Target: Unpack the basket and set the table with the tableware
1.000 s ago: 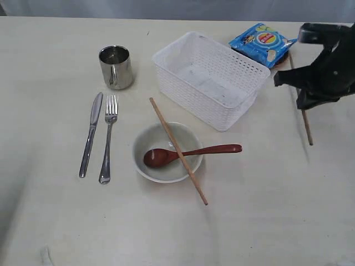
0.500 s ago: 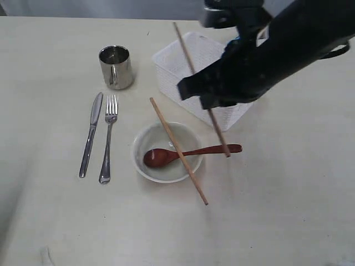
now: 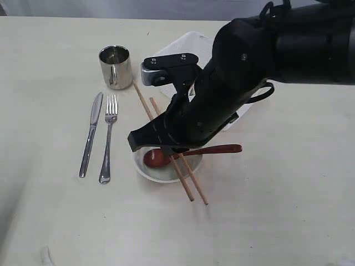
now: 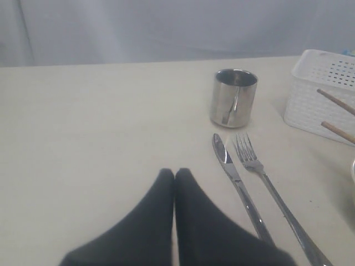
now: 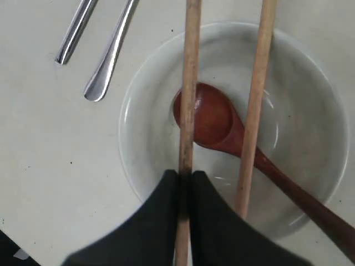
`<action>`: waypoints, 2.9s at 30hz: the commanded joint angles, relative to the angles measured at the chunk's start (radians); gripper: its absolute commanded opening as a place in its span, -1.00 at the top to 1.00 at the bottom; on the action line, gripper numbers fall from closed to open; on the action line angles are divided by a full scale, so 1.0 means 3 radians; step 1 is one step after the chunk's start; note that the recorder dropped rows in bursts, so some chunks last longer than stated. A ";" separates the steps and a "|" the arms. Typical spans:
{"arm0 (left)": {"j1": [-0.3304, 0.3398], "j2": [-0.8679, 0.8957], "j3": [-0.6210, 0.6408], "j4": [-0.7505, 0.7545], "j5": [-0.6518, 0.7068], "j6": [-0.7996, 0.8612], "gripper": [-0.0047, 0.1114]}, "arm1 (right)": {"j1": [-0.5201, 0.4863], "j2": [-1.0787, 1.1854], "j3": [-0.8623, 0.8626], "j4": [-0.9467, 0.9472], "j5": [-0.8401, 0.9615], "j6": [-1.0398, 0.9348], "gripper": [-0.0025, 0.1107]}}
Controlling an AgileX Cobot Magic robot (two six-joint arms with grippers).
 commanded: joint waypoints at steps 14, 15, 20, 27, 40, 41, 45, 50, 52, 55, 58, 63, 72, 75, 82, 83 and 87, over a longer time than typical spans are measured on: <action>-0.0017 -0.0009 0.0011 0.0028 -0.0036 -0.0014 0.92 | -0.0001 0.0154 -0.0010 -0.0032 -0.0044 0.0136 0.96; -0.0017 -0.0009 0.0011 0.0028 -0.0036 -0.0014 0.92 | -0.0001 0.0154 -0.0010 -0.0027 -0.0054 0.0136 0.96; -0.0017 -0.0009 0.0011 0.0028 -0.0036 -0.0014 0.92 | -0.0007 0.0154 -0.0010 -0.0055 -0.0041 0.0197 0.96; -0.0017 -0.0009 0.0011 0.0028 -0.0036 -0.0014 0.92 | -0.0007 0.0154 -0.0010 -0.0054 0.0031 0.0197 0.96; -0.0017 -0.0009 0.0011 0.0028 -0.0036 -0.0014 0.92 | -0.0007 0.0154 -0.0010 -0.0115 0.0031 0.0204 0.96; -0.0017 -0.0009 0.0011 0.0028 -0.0036 -0.0014 0.92 | -0.0007 0.0146 -0.0010 -0.0114 0.0031 0.0198 0.96; -0.0017 -0.0009 0.0011 0.0028 -0.0036 -0.0014 0.92 | -0.0007 0.0120 -0.0010 -0.0114 0.0031 0.0198 0.95; -0.0017 -0.0009 0.0011 0.0028 -0.0036 -0.0014 0.92 | -0.0007 0.0120 -0.0010 -0.0114 0.0031 0.0198 0.64; -0.0017 -0.0009 0.0011 0.0028 -0.0036 -0.0014 0.92 | -0.0007 0.0120 -0.0010 -0.0114 0.0031 0.0198 0.51; -0.0017 -0.0009 0.0011 0.0028 -0.0036 -0.0014 0.92 | -0.0007 0.0120 -0.0010 -0.0114 0.0031 0.0198 0.46; -0.0017 -0.0009 0.0011 0.0028 -0.0036 -0.0014 0.92 | -0.0007 0.0104 -0.0010 -0.0114 0.0023 0.0198 0.46; -0.0017 -0.0009 0.0011 0.0028 -0.0036 -0.0014 0.92 | -0.0007 -0.0091 -0.0010 -0.0114 -0.0003 0.0184 0.46; -0.0017 -0.0009 0.0011 0.0028 -0.0036 -0.0014 0.92 | -0.0007 -0.0270 -0.0076 -0.0085 -0.0052 -0.0015 0.68; -0.0017 -0.0009 0.0011 0.0028 -0.0036 -0.0014 0.92 | -0.0007 -0.0132 -0.0271 0.0025 0.0073 -0.0180 0.96; -0.0017 -0.0009 0.0011 0.0028 -0.0036 -0.0014 0.92 | 0.0027 0.0212 -0.0604 0.0054 0.0325 -0.0307 0.96; -0.0017 -0.0009 0.0011 0.0028 -0.0036 -0.0014 0.92 | 0.0051 0.0252 -0.0606 0.0054 0.0327 -0.0322 0.96; -0.0017 -0.0009 0.0011 0.0028 -0.0036 -0.0014 0.92 | 0.0186 0.0413 -0.0606 0.0047 0.0281 -0.0343 0.96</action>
